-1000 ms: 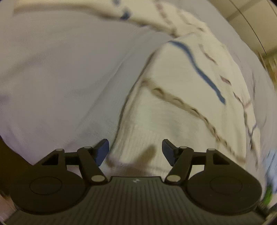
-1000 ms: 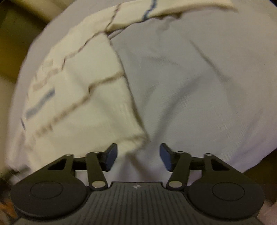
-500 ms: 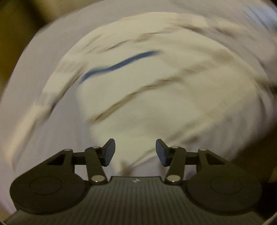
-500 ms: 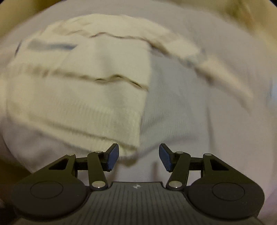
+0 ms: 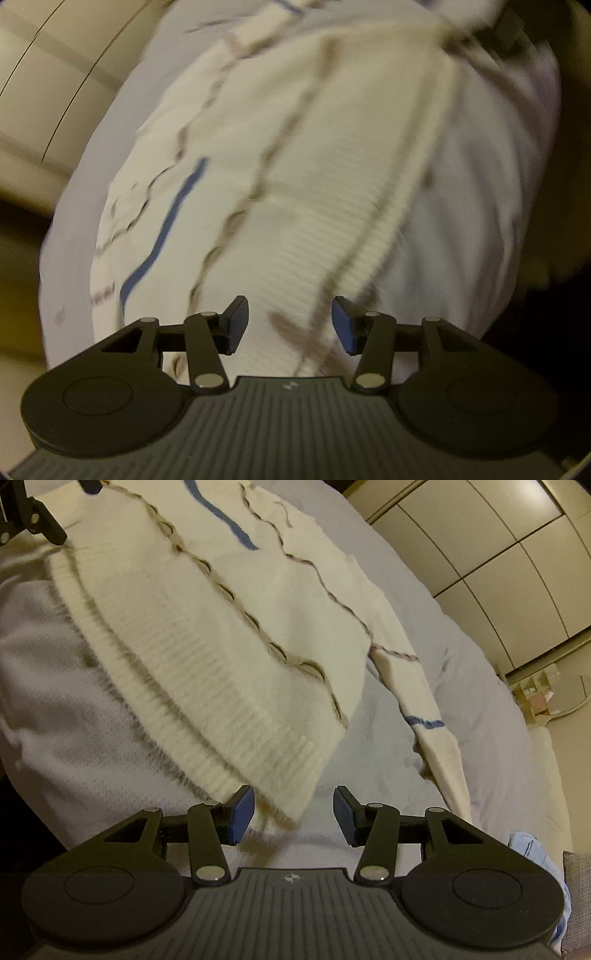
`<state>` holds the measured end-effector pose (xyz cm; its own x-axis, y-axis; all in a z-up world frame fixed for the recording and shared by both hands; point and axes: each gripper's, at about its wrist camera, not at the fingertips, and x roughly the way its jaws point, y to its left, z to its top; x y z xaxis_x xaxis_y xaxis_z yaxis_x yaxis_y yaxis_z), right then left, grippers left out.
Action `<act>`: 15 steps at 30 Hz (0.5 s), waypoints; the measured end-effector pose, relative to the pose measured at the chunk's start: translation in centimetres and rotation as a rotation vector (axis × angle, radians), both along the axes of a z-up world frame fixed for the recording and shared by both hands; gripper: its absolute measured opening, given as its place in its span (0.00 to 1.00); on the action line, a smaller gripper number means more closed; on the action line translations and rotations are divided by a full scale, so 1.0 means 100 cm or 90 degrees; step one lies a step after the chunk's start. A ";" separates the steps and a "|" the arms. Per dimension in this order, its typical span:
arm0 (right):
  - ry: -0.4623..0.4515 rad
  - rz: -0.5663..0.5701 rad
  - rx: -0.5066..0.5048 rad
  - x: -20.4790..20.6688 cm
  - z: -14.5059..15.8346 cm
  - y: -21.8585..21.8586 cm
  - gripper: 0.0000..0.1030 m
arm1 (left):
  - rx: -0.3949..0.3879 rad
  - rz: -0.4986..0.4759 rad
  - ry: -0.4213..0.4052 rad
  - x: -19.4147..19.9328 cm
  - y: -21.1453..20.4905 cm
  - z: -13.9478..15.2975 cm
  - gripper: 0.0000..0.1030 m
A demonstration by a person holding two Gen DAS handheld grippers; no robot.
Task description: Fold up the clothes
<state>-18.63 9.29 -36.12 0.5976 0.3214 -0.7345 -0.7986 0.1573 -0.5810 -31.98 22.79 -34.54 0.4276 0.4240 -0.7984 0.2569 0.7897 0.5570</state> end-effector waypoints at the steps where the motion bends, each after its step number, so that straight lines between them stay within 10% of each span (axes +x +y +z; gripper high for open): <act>1: -0.003 0.002 -0.002 0.000 -0.002 0.001 0.47 | 0.023 -0.020 0.007 0.000 -0.004 -0.007 0.46; 6: -0.035 0.006 -0.021 0.002 -0.011 0.003 0.47 | 0.081 -0.009 -0.002 0.010 0.005 -0.014 0.21; 15: -0.064 0.046 -0.050 -0.001 -0.020 0.003 0.51 | 0.106 -0.066 0.005 0.011 0.004 -0.024 0.38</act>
<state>-18.74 9.54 -38.17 0.6468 0.3103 -0.6967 -0.7433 0.0517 -0.6670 -30.89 23.14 -36.90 0.4697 0.5046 -0.7243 0.3364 0.6563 0.6754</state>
